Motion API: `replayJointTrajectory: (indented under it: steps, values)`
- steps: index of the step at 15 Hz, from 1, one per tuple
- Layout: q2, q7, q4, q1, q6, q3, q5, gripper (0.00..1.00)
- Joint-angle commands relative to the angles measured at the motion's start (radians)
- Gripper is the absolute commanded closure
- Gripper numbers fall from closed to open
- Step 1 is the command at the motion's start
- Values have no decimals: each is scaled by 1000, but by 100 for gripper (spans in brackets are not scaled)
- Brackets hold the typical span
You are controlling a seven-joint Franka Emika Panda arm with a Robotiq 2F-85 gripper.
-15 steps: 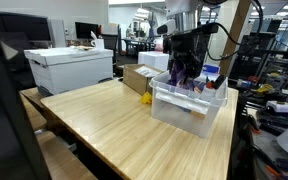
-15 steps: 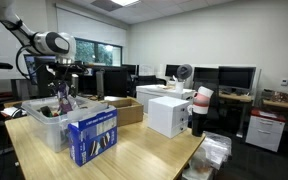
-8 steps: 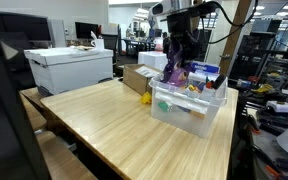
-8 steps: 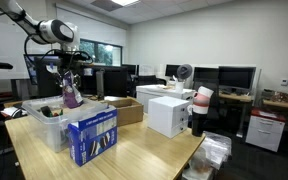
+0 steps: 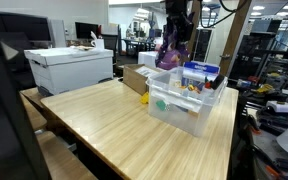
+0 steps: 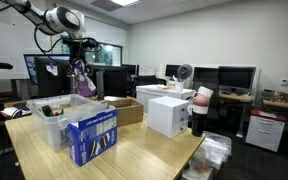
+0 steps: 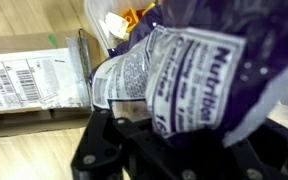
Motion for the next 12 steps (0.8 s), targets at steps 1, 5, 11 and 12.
replayJointTrajectory:
  steps: [1,5,11,12]
  values:
    - [-23,24,39,-24,-32,-8,-51,97]
    - [-36,75,66,-64,-35,-43,-133,97]
    - [-82,246,54,-149,-79,-129,-197,97]
    - [-87,262,51,-156,-83,-137,-187,97]
